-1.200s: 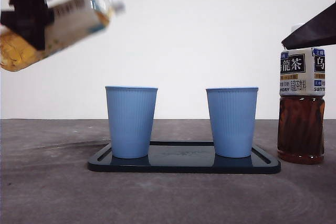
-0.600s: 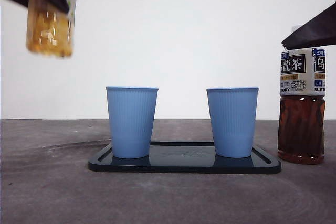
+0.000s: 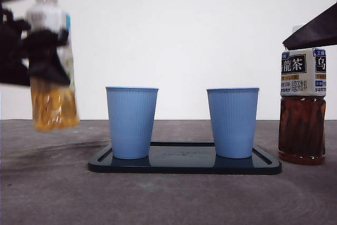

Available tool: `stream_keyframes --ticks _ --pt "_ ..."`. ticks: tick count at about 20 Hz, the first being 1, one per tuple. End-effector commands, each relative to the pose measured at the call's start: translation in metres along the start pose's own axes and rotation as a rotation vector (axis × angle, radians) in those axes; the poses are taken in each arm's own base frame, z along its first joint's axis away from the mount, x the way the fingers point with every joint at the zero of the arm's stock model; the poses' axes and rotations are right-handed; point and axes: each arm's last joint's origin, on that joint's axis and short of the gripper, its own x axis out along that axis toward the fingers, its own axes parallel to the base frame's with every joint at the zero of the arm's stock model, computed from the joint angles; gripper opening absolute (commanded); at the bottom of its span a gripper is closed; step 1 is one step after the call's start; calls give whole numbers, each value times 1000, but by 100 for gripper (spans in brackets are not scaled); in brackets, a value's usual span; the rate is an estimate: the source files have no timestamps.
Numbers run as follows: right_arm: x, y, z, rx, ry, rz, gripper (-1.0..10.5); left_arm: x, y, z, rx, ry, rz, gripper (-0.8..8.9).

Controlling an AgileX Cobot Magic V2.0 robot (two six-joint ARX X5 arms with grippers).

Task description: Pour the drink into the cup

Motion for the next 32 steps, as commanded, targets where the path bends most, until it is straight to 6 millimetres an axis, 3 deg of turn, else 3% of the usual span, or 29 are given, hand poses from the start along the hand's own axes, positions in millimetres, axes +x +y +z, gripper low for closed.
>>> stream_keyframes --ticks 1,8,14,25,32 --pt "-1 3 5 4 -16 7 451 9 -2 4 1 -42 -8 158" --pt "-1 2 4 19 -11 -15 451 35 -2 -12 59 -17 -5 157" --pt "-1 2 4 26 -12 -22 451 42 -2 -20 73 20 -1 164" --pt "-1 1 4 26 -19 -56 451 40 -1 -27 64 104 11 614" --pt "-2 -2 6 23 -43 -146 451 15 0 -18 47 154 16 626"
